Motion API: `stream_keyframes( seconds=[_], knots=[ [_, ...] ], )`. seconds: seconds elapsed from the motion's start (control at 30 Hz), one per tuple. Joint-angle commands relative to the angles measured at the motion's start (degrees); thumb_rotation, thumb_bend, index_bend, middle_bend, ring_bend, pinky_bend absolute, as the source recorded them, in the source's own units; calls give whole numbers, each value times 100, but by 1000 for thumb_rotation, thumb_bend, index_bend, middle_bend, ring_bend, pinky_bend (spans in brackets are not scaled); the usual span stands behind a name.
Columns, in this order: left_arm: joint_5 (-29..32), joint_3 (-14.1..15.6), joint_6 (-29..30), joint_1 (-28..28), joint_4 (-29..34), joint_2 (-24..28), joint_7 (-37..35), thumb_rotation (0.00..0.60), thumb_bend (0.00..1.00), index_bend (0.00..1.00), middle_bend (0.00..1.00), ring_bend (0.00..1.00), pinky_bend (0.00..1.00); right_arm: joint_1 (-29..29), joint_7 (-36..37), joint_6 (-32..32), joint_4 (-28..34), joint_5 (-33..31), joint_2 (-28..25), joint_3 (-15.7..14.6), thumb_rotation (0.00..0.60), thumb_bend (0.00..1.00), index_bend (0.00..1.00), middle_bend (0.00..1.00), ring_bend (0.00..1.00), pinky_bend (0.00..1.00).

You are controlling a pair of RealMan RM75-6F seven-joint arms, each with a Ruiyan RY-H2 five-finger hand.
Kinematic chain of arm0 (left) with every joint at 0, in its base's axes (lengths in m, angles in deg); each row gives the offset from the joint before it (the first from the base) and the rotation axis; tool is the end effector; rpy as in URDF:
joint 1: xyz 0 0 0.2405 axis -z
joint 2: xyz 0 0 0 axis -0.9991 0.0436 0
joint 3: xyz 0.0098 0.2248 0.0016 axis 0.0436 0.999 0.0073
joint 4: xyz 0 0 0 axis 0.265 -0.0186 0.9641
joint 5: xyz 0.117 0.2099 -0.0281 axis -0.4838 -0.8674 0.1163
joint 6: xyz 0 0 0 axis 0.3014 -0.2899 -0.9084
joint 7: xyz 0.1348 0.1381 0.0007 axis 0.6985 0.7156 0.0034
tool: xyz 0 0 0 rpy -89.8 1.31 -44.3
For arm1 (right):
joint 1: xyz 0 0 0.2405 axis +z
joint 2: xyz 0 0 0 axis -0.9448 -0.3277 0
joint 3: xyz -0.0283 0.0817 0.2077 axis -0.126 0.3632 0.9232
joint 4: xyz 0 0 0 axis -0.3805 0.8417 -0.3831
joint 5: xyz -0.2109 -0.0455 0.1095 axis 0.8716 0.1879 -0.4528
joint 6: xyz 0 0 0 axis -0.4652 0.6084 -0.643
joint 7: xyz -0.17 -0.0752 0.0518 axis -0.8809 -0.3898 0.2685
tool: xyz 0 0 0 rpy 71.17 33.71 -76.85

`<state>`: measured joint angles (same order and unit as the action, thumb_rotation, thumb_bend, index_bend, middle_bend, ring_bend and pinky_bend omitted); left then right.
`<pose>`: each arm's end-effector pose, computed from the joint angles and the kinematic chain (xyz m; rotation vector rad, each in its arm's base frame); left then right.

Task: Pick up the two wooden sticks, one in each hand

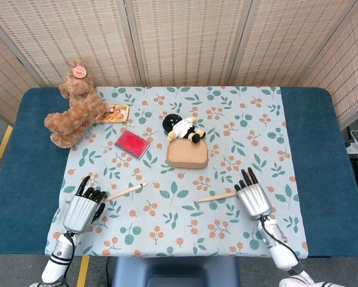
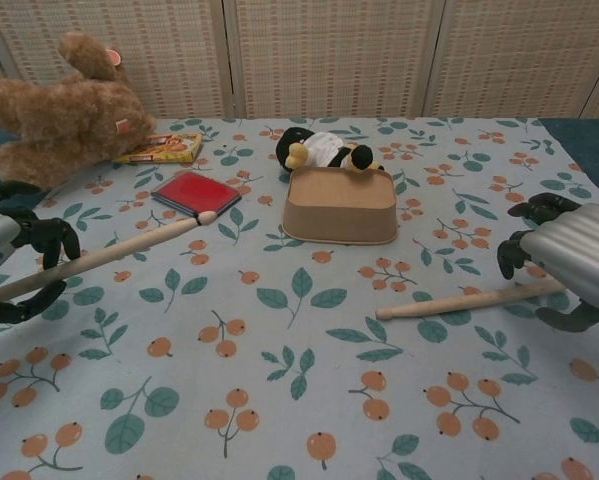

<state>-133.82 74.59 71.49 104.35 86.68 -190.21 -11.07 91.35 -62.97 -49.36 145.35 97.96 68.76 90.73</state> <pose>-0.2199 0.2671 -0.0410 -1.6681 -0.4945 -1.0099 -0.2083 -0.2916 -0.0645 1.8530 -0.4904 0.4840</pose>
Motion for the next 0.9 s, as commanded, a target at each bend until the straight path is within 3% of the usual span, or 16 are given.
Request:
stream_keyframes(
  seconds=[0.03, 0.27, 0.63, 0.9],
  knots=[
    [6, -4, -7, 4, -10, 1, -13, 600, 557, 789, 803, 437, 153, 108, -94, 94, -252, -216, 187, 54, 600, 236, 409, 346, 59, 0],
    [9, -3, -38, 22, -61, -7, -40, 600, 558, 788, 803, 437, 154, 234, -52, 144, -496, -381, 366, 59, 600, 236, 422, 360, 77, 0],
    [53, -5, -88, 27, -124, 2, -113, 600, 557, 788, 803, 437, 153, 297, -24, 16, -702, -429, 519, -40, 600, 263, 606, 525, 248, 1],
    [104, -20, -111, 14, -147, 14, -131, 600, 558, 789, 803, 437, 153, 326, -210, 83, -730, -664, 544, -95, 600, 267, 619, 548, 279, 4]
  ],
)
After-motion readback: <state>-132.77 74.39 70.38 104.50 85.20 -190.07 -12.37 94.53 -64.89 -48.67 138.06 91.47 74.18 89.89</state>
